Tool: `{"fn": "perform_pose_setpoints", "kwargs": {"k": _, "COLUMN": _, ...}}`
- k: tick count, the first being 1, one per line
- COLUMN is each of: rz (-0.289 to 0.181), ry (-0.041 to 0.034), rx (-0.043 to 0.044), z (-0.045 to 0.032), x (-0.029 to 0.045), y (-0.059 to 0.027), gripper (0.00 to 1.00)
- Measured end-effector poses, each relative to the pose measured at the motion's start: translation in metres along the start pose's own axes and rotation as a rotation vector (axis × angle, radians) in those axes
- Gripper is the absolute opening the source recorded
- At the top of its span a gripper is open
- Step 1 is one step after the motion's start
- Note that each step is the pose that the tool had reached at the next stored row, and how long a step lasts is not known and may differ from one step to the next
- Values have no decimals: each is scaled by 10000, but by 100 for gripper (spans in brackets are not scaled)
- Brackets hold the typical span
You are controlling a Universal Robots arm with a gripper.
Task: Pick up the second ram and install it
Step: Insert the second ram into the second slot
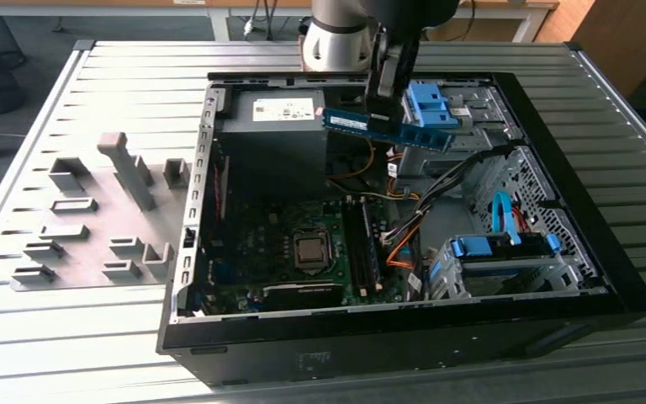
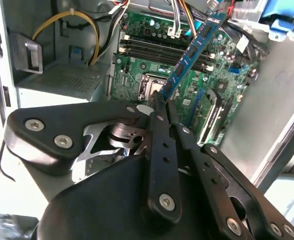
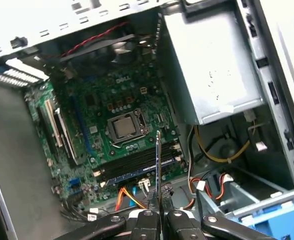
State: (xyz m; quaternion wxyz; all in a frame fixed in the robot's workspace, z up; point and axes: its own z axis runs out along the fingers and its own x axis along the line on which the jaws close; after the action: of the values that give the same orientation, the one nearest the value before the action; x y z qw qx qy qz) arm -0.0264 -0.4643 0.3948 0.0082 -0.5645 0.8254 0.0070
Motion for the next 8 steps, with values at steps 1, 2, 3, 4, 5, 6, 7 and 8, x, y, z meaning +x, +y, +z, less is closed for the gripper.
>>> {"fn": "perform_pose_setpoints", "kwargs": {"k": 1, "rz": 180, "ry": 0, "rx": 4, "z": 4, "x": 0, "y": 0, "gripper": 14}}
{"fn": "perform_pose_setpoints", "kwargs": {"k": 2, "rz": 359, "ry": 0, "rx": 8, "z": 7, "x": 0, "y": 0, "gripper": 14}}
{"fn": "perform_pose_setpoints", "kwargs": {"k": 3, "rz": 541, "ry": -1, "rx": 11, "z": 11, "x": 0, "y": 0, "gripper": 14}}
{"fn": "perform_pose_setpoints", "kwargs": {"k": 4, "rz": 719, "ry": -1, "rx": 16, "z": 14, "x": 0, "y": 0, "gripper": 14}}
{"fn": "perform_pose_setpoints", "kwargs": {"k": 5, "rz": 900, "ry": -1, "rx": 19, "z": 17, "x": 0, "y": 0, "gripper": 14}}
{"fn": "perform_pose_setpoints", "kwargs": {"k": 6, "rz": 1089, "ry": -2, "rx": 24, "z": 21, "x": 0, "y": 0, "gripper": 14}}
{"fn": "perform_pose_setpoints", "kwargs": {"k": 7, "rz": 1263, "ry": -2, "rx": 27, "z": 24, "x": 0, "y": 0, "gripper": 14}}
{"fn": "perform_pose_setpoints", "kwargs": {"k": 8, "rz": 1441, "ry": -2, "rx": 32, "z": 27, "x": 1, "y": 0, "gripper": 14}}
